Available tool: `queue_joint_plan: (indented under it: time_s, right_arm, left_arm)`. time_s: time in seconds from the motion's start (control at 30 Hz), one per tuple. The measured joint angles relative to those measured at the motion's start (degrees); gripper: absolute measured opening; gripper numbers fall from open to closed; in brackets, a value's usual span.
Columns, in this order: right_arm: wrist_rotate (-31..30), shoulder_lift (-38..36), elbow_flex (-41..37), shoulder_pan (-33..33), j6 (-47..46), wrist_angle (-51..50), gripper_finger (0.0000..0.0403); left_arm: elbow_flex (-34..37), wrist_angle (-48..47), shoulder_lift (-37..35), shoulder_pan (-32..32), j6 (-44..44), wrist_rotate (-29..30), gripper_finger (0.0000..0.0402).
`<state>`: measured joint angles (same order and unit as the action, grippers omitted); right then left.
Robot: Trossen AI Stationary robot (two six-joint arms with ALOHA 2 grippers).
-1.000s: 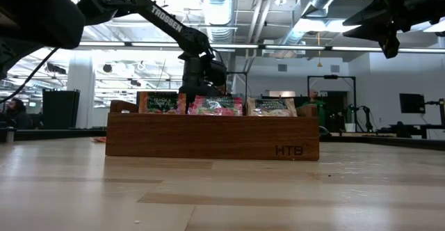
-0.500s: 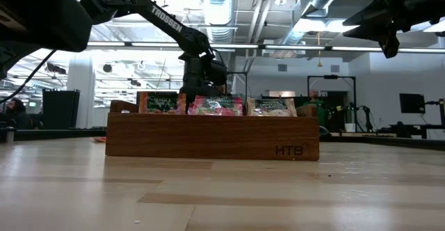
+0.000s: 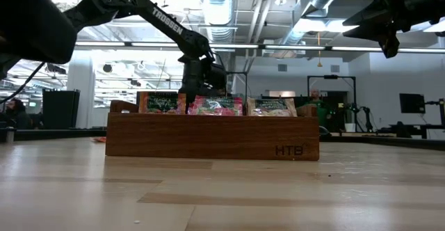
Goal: Pick & Place Tea
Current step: Put the orange tea bag into the left section of the wooden organizer
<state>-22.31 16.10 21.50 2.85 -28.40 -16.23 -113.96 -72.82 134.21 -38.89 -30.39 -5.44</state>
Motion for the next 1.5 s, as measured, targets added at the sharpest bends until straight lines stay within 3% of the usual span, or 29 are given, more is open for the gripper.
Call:
queue_joint_plan:
  time_s: [0.3,0.73,1.1,1.5]
  right_arm:
    - [0.0,0.0,0.0,0.0,0.0,0.0,0.0098]
    - [0.0,0.0,0.0,0.0,0.0,0.0,0.0098]
    - [0.0,0.0,0.0,0.0,0.0,0.0,0.0098]
    - [0.1,0.0,0.0,0.0,0.0,0.0,0.0098]
  left_arm:
    - [2.3,3.1,0.0,0.2,0.0,4.4,0.0112]
    - [2.3,4.0,0.0,0.3,-2.4,2.7,0.0110]
    - [2.3,3.8,1.7,0.3,-2.1,2.7,0.0046]
    - [-0.3,0.9,2.8,0.8,0.7,3.9,0.0002]
